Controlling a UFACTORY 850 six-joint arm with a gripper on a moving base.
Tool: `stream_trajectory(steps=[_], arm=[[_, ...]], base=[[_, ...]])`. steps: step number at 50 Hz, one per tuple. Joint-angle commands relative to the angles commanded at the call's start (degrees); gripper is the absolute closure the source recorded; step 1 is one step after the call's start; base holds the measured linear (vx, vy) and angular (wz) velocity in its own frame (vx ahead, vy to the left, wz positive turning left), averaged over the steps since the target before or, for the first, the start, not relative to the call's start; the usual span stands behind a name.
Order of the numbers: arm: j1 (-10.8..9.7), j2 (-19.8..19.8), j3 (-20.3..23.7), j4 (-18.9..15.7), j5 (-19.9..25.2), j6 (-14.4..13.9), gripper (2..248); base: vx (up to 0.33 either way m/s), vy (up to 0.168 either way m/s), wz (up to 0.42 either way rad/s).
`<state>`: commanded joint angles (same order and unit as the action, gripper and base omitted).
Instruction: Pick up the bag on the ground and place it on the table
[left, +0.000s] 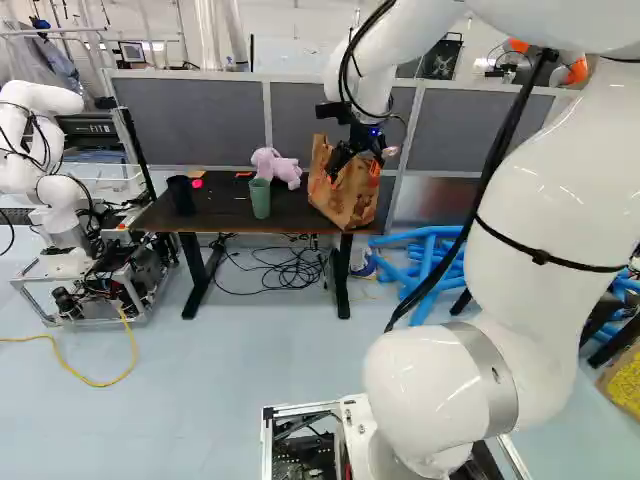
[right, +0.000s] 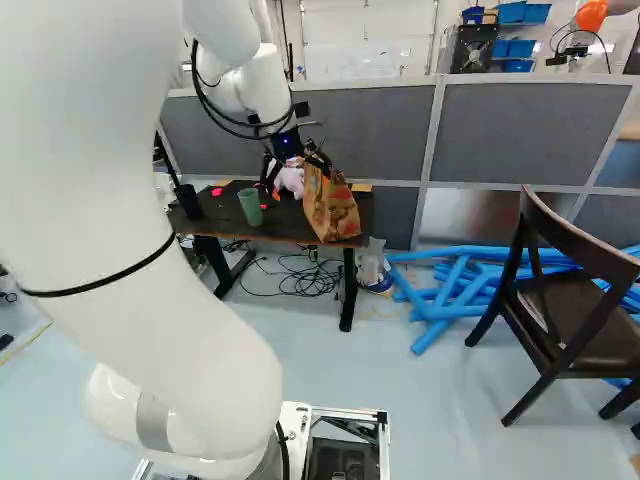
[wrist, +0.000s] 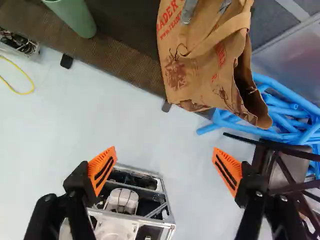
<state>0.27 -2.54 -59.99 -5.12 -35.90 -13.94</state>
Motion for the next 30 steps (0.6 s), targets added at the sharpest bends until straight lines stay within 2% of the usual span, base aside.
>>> stream_trajectory(steps=[30], arm=[[-0.1, 5.0, 14.7, 1.4, 23.0, 3.7, 3]], base=[[0.000, 0.000, 0.000]])
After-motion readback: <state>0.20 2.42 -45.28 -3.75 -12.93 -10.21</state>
